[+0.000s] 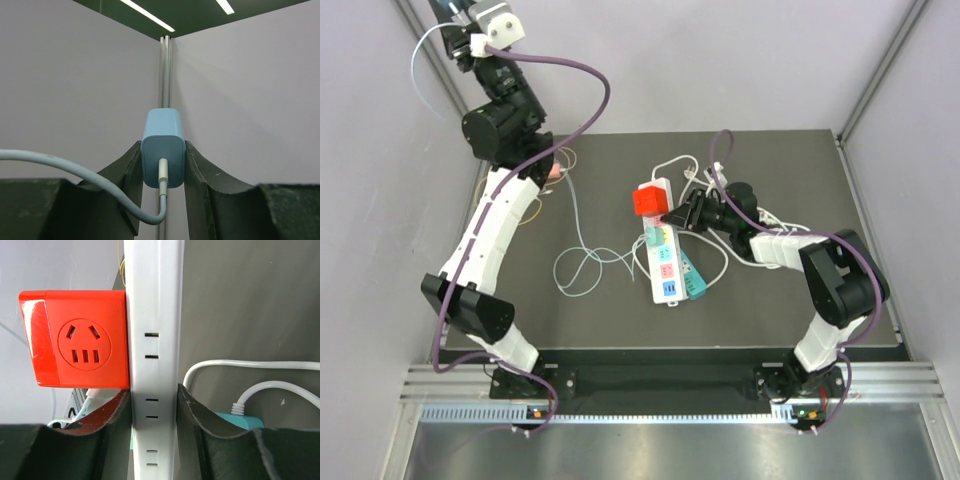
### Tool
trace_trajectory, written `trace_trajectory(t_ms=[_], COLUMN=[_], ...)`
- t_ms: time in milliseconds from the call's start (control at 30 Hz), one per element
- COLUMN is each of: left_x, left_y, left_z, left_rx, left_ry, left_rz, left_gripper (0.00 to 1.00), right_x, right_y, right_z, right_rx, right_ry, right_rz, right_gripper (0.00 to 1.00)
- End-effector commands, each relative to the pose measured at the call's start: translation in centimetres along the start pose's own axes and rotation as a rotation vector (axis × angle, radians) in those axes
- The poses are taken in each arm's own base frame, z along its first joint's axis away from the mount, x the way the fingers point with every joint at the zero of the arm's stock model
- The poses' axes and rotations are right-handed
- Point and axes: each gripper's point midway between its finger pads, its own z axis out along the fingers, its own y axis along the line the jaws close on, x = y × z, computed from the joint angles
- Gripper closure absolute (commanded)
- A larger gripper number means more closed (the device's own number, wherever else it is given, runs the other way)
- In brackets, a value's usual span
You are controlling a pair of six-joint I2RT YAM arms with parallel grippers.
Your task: Pull the plug off the socket
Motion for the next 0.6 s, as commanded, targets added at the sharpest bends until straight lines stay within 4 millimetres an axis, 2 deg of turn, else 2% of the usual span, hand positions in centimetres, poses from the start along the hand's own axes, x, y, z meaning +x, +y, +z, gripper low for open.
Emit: trace_trajectory(t_ms=[0, 67, 100, 167, 200, 233, 267, 300, 367, 400, 433, 567], left_x=[-3.9, -4.2, -3.2, -2.7, -1.8, -0.9, 1.0, 0.9, 2.6, 2.5, 3.4, 3.8], left_y=[4.0, 4.6, 5.8, 6.4, 7.3, 8.2, 8.1, 8.9, 10.8, 11.9, 13.2, 14.1], left_z=[0.7, 0.4, -1.0, -1.4, -2.5, -2.7, -3.7, -3.9, -4.0, -3.9, -3.6, -3.4], left_rx=[-0.042, -0.037, -0.028, -0.035, -0.045, -0.052, -0.027, -0.008, -0.026, -0.056, -0.081, -0.099], left_ry=[-0.100, -0.110, -0.077, -0.065, -0.049, -0.038, -0.004, 0.009, 0.042, 0.042, 0.065, 0.081], left_rz=[0.045, 0.078, 0.101, 0.109, 0.099, 0.114, 0.125, 0.069, 0.080, 0.036, 0.065, 0.086], left_gripper=[1.00, 1.00, 1.00, 1.00, 1.00, 1.00, 1.00, 1.00, 1.00, 1.00, 1.00, 1.00], right_x=[-4.0, -4.1, -4.1, -4.1, -4.3, -4.3, -4.4, -4.5, -4.7, -4.8, -4.7, -4.8], right_y=[4.5, 4.4, 4.6, 4.8, 4.9, 4.9, 5.0, 5.1, 5.4, 5.4, 5.4, 5.4], right_z=[-0.2, -0.2, -0.2, -0.3, -0.4, -0.5, -0.5, -0.6, -0.8, -0.8, -0.8, -0.8], right_rx=[-0.139, -0.140, -0.146, -0.152, -0.154, -0.152, -0.152, -0.154, -0.158, -0.159, -0.159, -0.159], right_ry=[-0.104, -0.106, -0.105, -0.105, -0.108, -0.112, -0.115, -0.117, -0.123, -0.124, -0.122, -0.122], right_rz=[-0.089, -0.085, -0.082, -0.079, -0.085, -0.085, -0.089, -0.092, -0.098, -0.099, -0.098, -0.097], right_gripper=[1.00, 1.00, 1.00, 1.00, 1.00, 1.00, 1.00, 1.00, 1.00, 1.00, 1.00, 1.00])
